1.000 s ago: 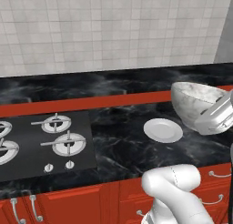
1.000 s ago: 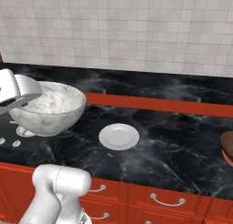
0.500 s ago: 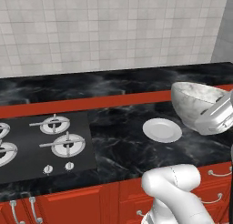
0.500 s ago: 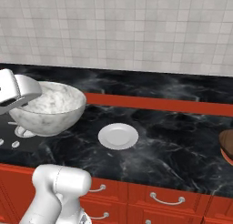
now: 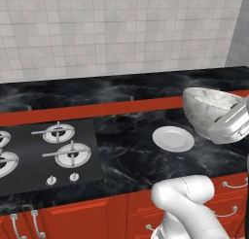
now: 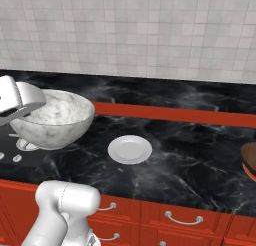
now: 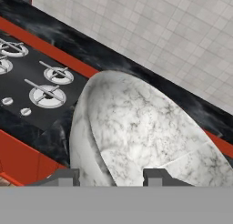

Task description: Move the bowls from the cabinet to the plates on the dining table.

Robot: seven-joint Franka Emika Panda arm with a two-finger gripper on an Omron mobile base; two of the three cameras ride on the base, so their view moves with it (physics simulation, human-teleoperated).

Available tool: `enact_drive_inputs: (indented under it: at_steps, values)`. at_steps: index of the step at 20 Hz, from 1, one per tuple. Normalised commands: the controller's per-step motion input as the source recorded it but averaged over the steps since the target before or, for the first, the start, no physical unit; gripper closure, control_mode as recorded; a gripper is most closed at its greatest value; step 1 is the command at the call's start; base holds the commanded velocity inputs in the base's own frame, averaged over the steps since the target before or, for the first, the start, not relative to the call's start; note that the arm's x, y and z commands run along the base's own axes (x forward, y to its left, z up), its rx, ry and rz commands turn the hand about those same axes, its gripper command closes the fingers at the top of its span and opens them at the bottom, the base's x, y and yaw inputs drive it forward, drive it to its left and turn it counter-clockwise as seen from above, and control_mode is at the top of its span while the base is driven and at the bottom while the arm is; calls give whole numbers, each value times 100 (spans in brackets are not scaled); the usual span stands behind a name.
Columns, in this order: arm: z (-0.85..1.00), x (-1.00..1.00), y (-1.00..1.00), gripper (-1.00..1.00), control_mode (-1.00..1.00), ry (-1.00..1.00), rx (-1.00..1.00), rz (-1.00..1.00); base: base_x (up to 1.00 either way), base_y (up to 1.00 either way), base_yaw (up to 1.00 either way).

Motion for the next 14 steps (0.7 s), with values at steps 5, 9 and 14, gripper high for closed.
enact_drive_inputs:
  at_steps: [5,9,14]
  values:
    - [-1,19,0,100,-100,0,0,0,9,0,0]
    - [-3,52,0,100,-100,0,-2,-1,0,0,0]
    - [-5,53,0,100,-100,0,-1,-2,0,0,0]
